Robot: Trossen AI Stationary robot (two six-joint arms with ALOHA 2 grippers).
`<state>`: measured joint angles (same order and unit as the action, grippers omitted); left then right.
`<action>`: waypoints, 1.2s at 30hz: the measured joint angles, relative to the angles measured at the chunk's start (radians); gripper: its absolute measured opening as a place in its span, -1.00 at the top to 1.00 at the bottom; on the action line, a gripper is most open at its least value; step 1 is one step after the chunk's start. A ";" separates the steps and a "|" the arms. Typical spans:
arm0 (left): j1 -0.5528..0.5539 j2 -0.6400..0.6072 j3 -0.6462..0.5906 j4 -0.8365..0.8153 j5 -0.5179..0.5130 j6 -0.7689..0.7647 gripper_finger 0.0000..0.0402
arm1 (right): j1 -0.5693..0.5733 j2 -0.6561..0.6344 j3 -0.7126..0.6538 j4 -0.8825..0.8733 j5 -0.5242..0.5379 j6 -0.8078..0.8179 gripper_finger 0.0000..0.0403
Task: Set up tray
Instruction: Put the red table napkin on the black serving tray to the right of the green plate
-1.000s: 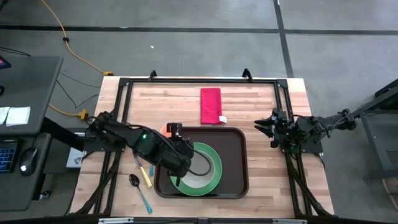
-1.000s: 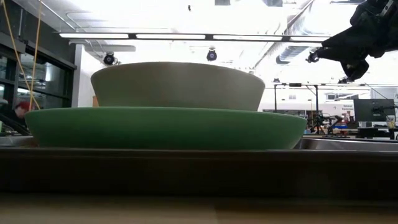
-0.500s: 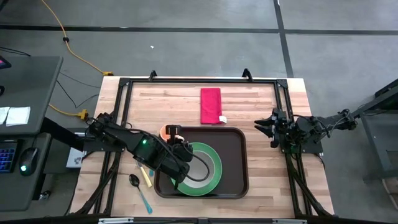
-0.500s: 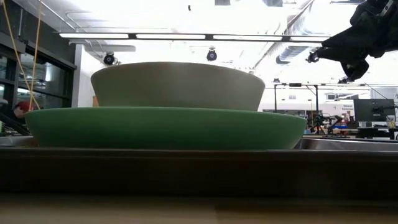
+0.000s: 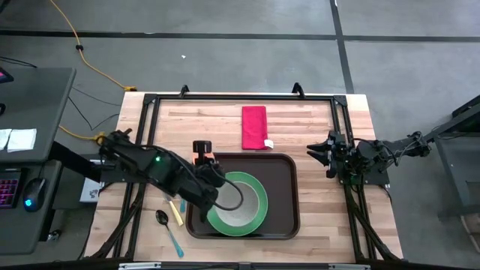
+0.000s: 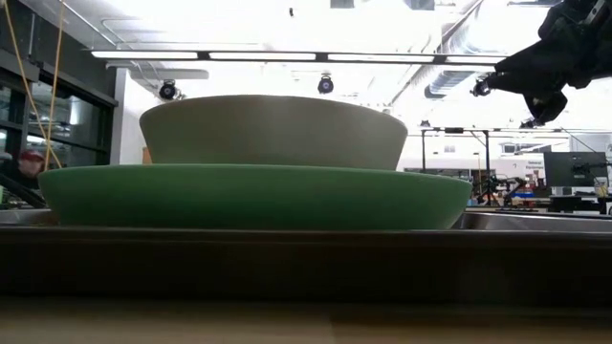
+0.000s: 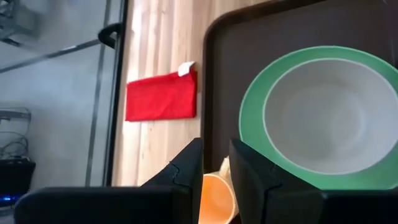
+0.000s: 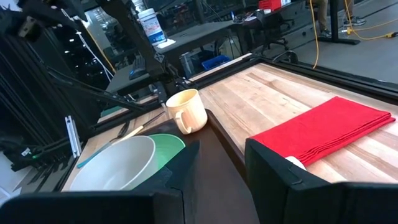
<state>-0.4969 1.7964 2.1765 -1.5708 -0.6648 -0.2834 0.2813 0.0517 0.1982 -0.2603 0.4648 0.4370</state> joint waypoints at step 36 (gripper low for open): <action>-0.001 -0.308 -0.494 0.201 0.009 -0.088 0.46 | 0.000 0.000 0.000 0.055 0.038 0.000 0.49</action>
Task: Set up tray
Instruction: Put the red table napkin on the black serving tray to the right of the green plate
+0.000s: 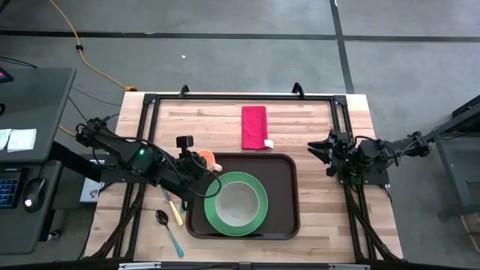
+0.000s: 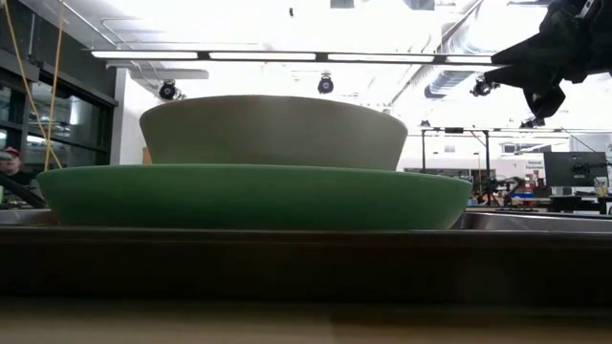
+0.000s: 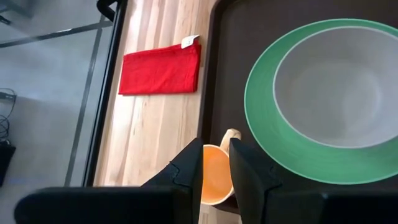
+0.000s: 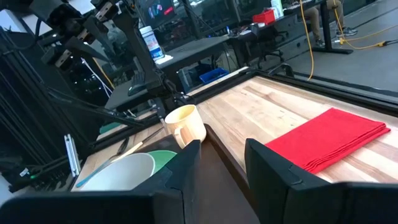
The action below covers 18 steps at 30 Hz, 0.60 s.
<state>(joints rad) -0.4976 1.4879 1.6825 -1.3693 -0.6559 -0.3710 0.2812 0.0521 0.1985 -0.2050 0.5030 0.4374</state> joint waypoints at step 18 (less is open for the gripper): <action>0.000 -0.117 -0.200 0.097 -0.040 -0.080 0.46 | 0.000 0.043 0.001 0.027 0.066 0.026 0.49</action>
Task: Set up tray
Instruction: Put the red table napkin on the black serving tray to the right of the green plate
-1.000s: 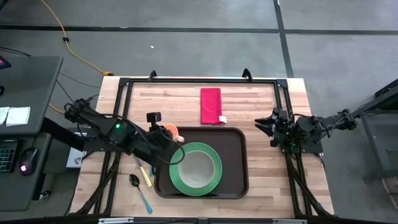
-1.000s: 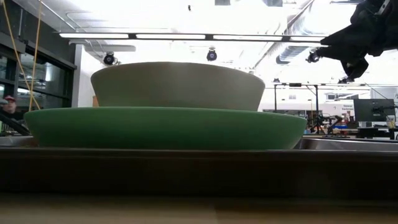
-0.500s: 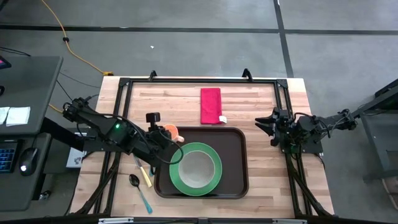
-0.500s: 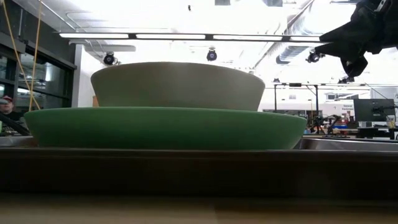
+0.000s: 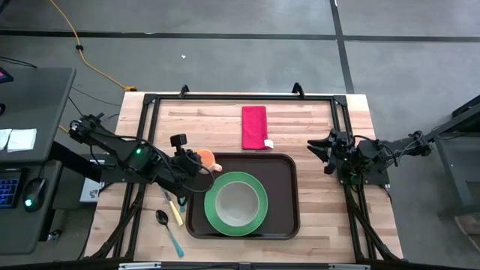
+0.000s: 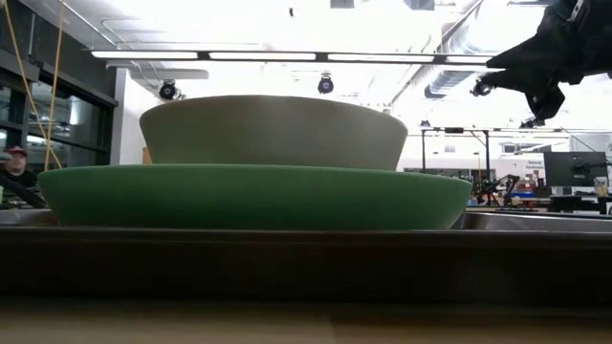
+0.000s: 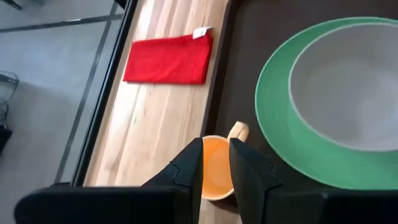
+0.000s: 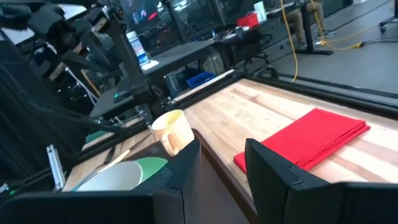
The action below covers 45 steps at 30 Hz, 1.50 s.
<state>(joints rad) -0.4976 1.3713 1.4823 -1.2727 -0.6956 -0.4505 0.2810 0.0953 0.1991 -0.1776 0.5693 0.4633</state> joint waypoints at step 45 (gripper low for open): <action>0.000 -0.313 -0.269 0.074 -0.021 0.052 0.46 | -0.360 0.474 0.175 0.259 -0.282 -0.082 0.49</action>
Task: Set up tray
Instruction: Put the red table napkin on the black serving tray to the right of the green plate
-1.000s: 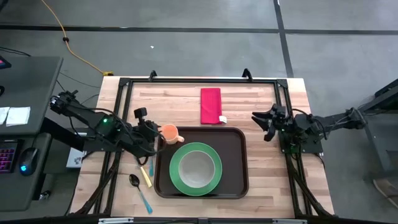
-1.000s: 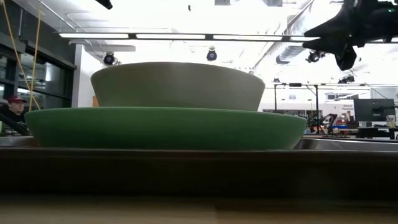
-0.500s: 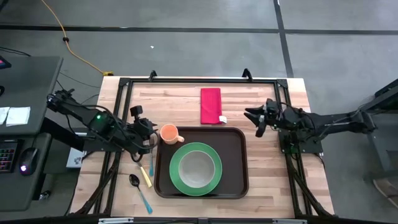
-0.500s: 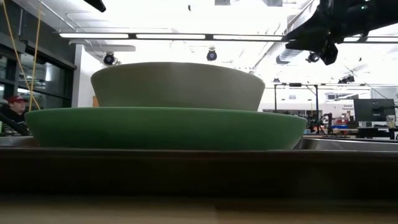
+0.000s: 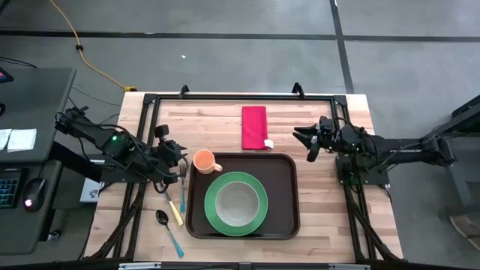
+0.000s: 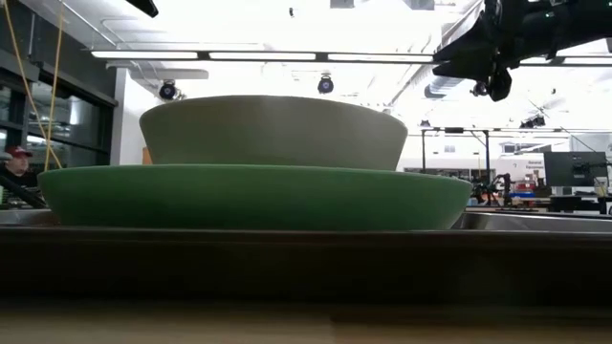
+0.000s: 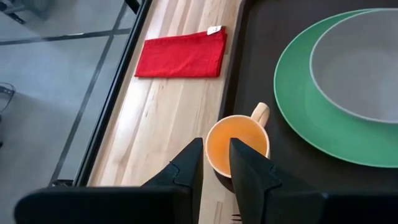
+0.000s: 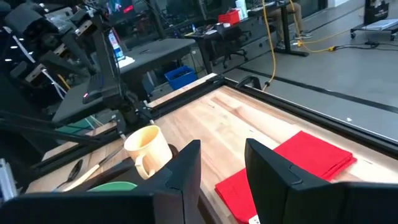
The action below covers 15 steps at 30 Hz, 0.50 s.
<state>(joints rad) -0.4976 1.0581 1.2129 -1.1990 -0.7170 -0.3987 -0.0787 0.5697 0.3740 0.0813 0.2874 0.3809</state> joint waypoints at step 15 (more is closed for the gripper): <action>0.000 -0.159 -0.214 0.194 0.014 0.017 0.46 | -0.047 0.014 0.000 0.088 -0.038 -0.005 0.49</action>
<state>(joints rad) -0.4976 0.8989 0.9984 -1.0049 -0.7025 -0.3814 -0.1255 0.5835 0.3740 0.1693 0.2496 0.3763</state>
